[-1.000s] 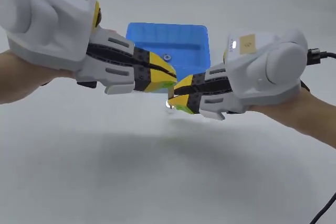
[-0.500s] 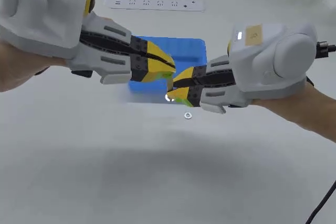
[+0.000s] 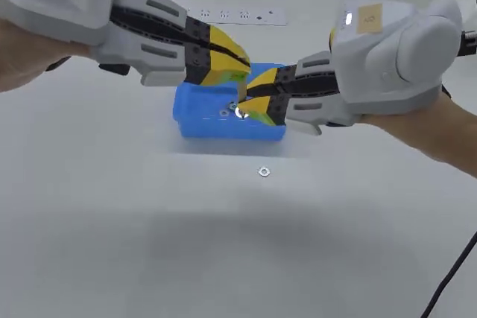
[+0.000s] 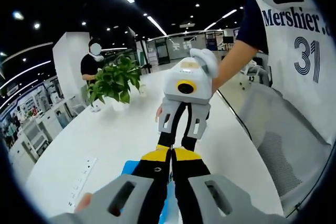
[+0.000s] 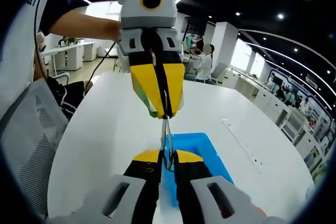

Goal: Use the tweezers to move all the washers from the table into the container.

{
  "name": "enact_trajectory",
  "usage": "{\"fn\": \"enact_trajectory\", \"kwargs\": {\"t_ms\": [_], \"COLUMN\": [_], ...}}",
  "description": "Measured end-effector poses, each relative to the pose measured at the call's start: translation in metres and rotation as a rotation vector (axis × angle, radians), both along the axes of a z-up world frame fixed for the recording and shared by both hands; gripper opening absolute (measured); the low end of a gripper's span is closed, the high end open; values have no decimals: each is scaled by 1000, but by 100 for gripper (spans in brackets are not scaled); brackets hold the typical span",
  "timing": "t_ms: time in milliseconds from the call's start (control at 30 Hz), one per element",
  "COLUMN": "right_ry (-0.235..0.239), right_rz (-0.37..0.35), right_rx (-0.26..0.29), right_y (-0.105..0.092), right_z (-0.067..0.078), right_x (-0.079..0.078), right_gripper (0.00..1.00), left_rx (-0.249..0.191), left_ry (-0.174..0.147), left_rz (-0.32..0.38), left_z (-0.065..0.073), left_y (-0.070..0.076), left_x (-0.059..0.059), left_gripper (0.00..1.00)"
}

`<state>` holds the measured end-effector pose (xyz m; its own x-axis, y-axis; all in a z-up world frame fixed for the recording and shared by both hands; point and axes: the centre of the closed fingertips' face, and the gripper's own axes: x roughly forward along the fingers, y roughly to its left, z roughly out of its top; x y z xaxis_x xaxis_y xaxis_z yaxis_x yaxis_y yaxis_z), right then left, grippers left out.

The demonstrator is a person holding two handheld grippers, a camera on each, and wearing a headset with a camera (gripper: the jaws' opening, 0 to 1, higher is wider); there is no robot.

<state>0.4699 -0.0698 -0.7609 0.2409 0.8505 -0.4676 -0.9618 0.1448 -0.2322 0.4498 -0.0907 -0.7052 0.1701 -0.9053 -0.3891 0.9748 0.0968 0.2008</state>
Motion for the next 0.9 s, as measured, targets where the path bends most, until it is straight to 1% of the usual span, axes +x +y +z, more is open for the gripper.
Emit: {"fn": "enact_trajectory", "kwargs": {"t_ms": [133,267,400,433,467,567,600,633,700,767,867,900], "right_ry": [-8,-9,0,4,12,25,28,31,36,46,56,60], "right_rz": [-9,-14,-17,-17,-15,-9,-10,-11,-14,-20,-30,-34], "right_rx": [1,-4,-12,-15,-16,-25,-26,-30,-31,-30,-32,-35], "right_y": [0,0,0,0,0,1,1,1,1,1,0,-1], "right_z": [1,-1,-9,-13,-17,-25,-27,-30,-33,-38,-44,-47], "right_x": [11,24,33,37,39,40,41,43,45,50,55,56], "right_gripper": [10,10,10,10,10,10,10,10,10,10,10,10], "left_rx": [7,14,12,10,5,9,11,14,13,10,6,2], "left_ry": [-11,-12,5,14,29,49,57,63,68,83,97,108], "left_rz": [-2,-4,4,7,12,21,23,23,27,35,43,48], "left_z": [-3,-8,-13,-14,-15,-18,-23,-27,-30,-34,-37,-39], "left_y": [-1,-1,2,2,3,3,2,2,1,0,-2,-3], "left_x": [3,1,-3,-4,-7,-11,30,49,54,61,65,67], "left_gripper": [5,5,5,5,5,5,5,5,5,5,5,5]}}
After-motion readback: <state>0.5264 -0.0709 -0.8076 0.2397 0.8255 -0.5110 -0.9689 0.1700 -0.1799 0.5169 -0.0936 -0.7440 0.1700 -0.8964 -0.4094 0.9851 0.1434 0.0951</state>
